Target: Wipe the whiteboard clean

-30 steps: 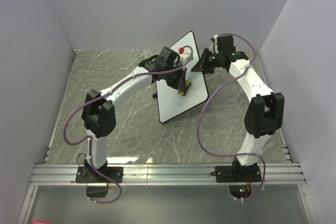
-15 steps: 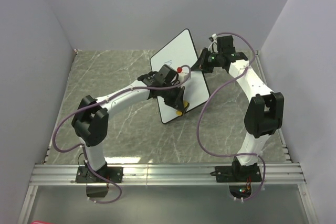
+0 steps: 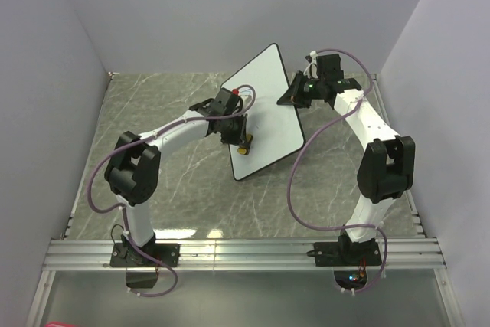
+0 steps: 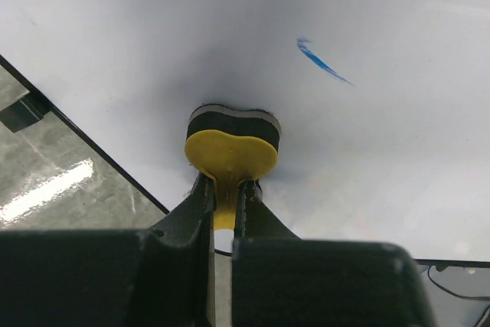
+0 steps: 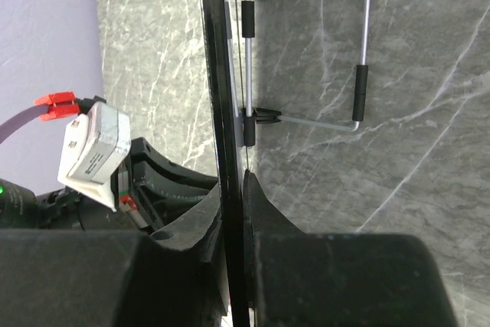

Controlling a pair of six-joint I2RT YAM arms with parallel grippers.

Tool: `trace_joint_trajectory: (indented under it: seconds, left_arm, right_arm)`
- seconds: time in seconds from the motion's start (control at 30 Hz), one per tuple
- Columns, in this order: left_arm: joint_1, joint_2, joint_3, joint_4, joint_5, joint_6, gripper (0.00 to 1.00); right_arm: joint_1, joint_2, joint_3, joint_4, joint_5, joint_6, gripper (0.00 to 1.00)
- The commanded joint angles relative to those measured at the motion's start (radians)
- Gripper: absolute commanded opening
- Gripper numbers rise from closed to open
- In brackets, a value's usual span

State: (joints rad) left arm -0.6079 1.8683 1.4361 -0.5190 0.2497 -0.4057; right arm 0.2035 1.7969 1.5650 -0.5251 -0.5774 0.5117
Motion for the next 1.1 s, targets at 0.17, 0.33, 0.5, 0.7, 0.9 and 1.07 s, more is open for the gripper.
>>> trace_joint_trajectory:
  seconds: [0.17, 0.33, 0.5, 0.7, 0.9, 1.07]
  left_arm:
    - [-0.013, 0.088, 0.124, 0.085, -0.044, 0.011, 0.0]
    - [-0.021, 0.103, 0.245, 0.1, 0.046, 0.025, 0.0]
    - [-0.021, 0.184, 0.363, 0.034, 0.062, 0.048, 0.0]
    - [-0.021, 0.229, 0.418, 0.017, 0.088, 0.047, 0.0]
    - [-0.021, 0.288, 0.51, -0.012, 0.08, 0.056, 0.0]
    - [0.009, 0.425, 0.69, -0.09, -0.01, 0.042, 0.0]
  right_arm:
    - [0.122, 0.071, -0.08, -0.236, -0.11, 0.01, 0.0]
    - [0.126, 0.085, -0.063, -0.245, -0.118, 0.007, 0.0]
    - [0.126, 0.094, -0.04, -0.262, -0.121, -0.005, 0.0]
    - [0.126, 0.108, -0.025, -0.282, -0.127, -0.025, 0.0]
    - [0.128, 0.117, -0.033, -0.282, -0.147, -0.033, 0.0]
    - [0.135, 0.102, -0.06, -0.294, -0.151, -0.051, 0.0]
